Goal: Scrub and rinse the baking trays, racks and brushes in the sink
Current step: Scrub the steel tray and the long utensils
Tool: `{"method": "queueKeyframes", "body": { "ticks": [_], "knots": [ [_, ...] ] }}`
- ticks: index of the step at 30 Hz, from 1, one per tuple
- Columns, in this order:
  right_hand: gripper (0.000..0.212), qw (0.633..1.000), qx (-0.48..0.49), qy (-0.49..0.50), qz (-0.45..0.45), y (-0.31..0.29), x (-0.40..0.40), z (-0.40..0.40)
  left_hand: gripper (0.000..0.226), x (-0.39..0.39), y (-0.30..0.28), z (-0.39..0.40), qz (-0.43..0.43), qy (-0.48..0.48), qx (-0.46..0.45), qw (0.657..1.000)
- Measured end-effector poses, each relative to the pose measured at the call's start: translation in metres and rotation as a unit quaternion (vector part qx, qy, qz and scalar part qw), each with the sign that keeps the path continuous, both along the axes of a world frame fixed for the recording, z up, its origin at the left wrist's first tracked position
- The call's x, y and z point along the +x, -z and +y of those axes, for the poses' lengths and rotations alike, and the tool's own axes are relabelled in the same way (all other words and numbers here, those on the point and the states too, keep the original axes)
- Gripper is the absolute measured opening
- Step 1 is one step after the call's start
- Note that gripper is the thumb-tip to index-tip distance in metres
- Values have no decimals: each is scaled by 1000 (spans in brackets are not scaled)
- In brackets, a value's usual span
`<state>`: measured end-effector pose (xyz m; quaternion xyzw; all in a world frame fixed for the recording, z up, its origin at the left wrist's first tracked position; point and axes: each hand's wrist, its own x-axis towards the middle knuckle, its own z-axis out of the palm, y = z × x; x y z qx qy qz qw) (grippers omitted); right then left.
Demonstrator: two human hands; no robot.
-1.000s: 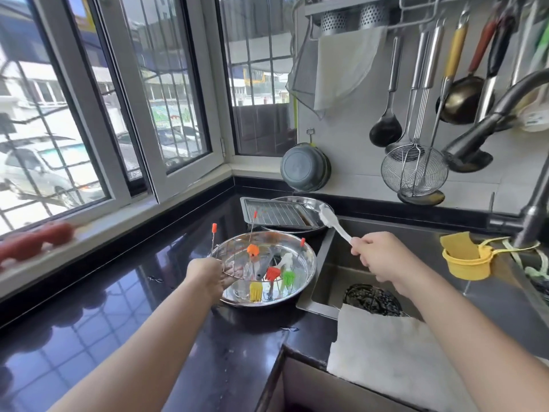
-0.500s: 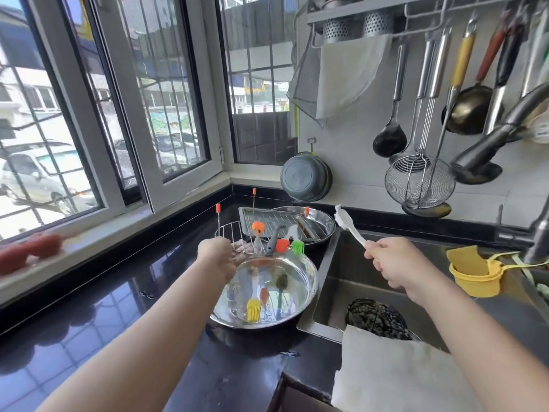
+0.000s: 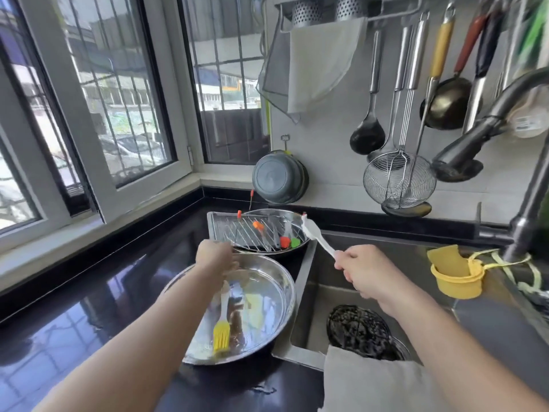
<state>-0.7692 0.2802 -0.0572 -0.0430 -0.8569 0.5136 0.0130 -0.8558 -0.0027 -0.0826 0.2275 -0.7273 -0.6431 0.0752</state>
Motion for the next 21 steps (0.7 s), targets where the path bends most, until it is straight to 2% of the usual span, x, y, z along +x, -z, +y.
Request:
{"method": "queueKeyframes", "body": {
  "ticks": [1, 2, 4, 6, 8, 9, 16, 19, 21],
  "knots": [
    [33, 1000, 7, -1, -1, 1, 0, 0, 15, 8, 0, -10, -1, -12, -119, 993],
    [34, 1000, 14, -2, -1, 1, 0, 0, 12, 17, -2, -22, -8, -6, -257, 966],
    [35, 1000, 25, -6, -3, 3, 1, 0, 17, 38, -8, -35, -95, 109, -458, 877],
    [35, 1000, 28, -9, -6, 2, 3, -1, 21, 60, -7, -28, -201, 241, -528, 789],
    [34, 1000, 27, -9, -8, 0, 6, -2, 27, 76, 1, -15, -239, 294, -561, 736],
    [34, 1000, 26, -8, -7, -2, 8, -2, 26, 82, 4, -8, -238, 302, -575, 722],
    [34, 999, 31, -1, 6, -2, 8, 6, 30, 87, 15, 14, -228, 298, -589, 716],
    [34, 999, 34, 3, 9, 0, 4, 9, 18, 89, 19, 14, -219, 300, -606, 703],
    [34, 999, 32, 3, 10, 3, 1, 12, 18, 84, 16, 15, -212, 306, -599, 709]
  ]
}}
